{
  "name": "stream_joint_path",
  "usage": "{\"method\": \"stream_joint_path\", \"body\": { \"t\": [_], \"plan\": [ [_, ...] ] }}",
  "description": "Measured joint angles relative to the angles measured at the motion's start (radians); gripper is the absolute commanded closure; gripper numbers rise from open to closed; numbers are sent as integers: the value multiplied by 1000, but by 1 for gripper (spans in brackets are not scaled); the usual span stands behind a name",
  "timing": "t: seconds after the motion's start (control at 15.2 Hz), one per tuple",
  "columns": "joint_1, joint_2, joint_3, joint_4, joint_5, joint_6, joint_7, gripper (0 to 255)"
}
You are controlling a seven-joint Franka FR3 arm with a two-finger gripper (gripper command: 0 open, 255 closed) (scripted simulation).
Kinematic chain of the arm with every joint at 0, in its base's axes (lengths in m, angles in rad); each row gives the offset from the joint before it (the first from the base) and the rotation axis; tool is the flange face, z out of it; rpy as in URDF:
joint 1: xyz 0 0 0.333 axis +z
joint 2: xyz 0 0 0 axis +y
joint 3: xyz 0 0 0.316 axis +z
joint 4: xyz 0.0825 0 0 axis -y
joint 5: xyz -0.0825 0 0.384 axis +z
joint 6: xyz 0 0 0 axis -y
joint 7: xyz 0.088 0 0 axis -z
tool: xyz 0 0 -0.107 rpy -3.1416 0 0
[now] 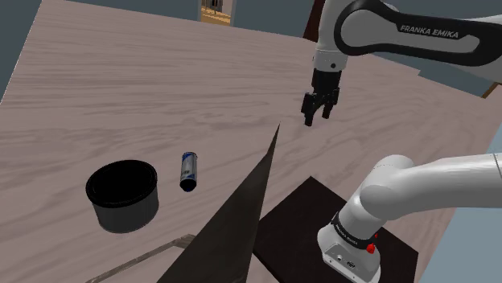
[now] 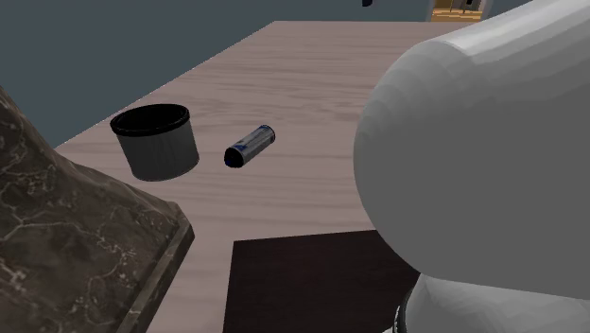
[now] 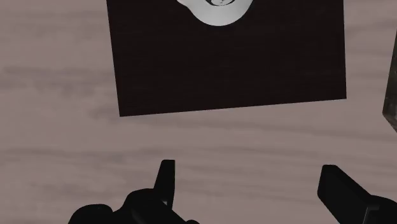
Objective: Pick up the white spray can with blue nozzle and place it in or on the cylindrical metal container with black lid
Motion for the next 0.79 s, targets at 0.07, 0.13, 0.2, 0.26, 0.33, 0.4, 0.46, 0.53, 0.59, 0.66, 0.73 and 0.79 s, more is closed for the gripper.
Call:
{"method": "stream_joint_path", "body": {
  "t": [0.07,0.13,0.2,0.26,0.33,0.4,0.46,0.53,0.59,0.66,0.73,0.79],
  "plan": [
    [0,0,0,0,0,0,0,0],
    [2,9,6,-8,6,18,9,0],
    [3,26,15,-12,13,42,23,0],
    [5,43,26,-14,22,62,38,0],
    [8,68,39,-21,32,97,57,0],
    [13,84,54,-36,45,132,78,0],
    [15,104,66,-45,53,164,95,0],
    [17,127,77,-51,60,197,112,0],
    [17,154,87,-56,66,233,126,0],
    [21,185,103,-57,76,269,148,0],
    [24,216,118,-55,83,301,170,0],
    [26,238,129,-59,89,331,187,0]
  ]
}}
